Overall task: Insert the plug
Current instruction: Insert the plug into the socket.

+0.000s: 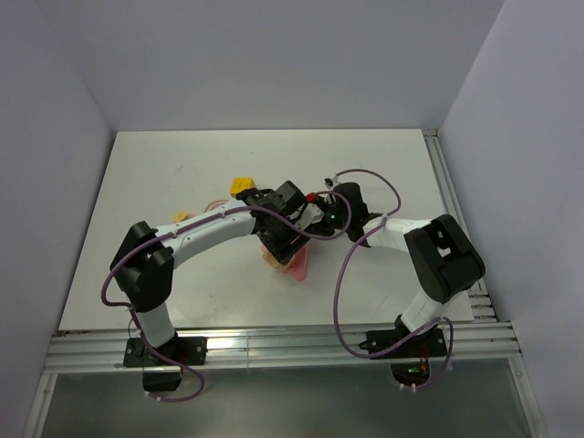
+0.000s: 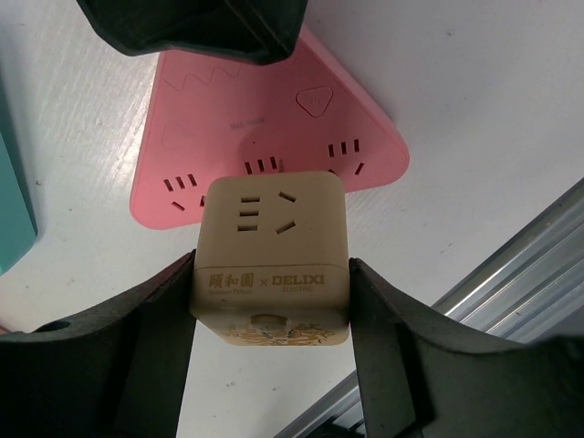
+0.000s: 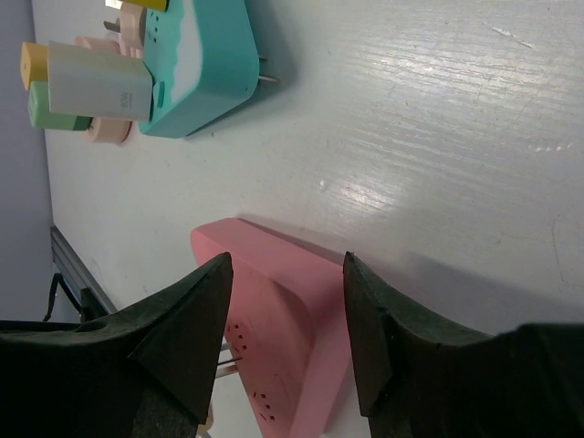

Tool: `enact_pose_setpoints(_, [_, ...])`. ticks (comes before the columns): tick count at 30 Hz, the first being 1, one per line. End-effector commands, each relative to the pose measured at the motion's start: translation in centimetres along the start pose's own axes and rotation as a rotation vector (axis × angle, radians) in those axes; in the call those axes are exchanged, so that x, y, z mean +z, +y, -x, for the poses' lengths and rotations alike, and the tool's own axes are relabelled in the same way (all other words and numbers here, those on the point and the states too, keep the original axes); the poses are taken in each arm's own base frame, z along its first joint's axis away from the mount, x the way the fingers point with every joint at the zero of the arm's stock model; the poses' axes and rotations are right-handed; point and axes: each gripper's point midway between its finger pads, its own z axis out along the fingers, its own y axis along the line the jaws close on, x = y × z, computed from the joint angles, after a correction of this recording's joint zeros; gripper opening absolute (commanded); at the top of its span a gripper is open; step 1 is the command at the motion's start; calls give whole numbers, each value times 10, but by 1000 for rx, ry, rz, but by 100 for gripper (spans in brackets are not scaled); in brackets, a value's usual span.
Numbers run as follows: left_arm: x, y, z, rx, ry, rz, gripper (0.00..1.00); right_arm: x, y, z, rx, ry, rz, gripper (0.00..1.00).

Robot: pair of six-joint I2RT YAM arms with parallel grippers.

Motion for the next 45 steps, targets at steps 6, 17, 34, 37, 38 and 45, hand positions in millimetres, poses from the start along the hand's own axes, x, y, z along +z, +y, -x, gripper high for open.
enact_pose_setpoints(6, [-7,11,5,-20,-37,35,0,0,3,3,-15,-17,24,59])
enact_pose_setpoints(17, [0,11,1,-28,-17,24,0,-2,5,5,-19,-22,29,59])
enact_pose_setpoints(34, [3,14,1,-23,55,37,0,0,7,1,-28,-5,38,59])
enact_pose_setpoints(37, [2,14,4,-21,50,38,0,1,8,0,-28,-2,39,59])
enact_pose_setpoints(38, [1,15,6,-16,46,41,0,1,9,-1,-30,0,39,59])
enact_pose_setpoints(45, [-5,16,16,-6,37,62,0,3,10,-4,-16,11,54,59])
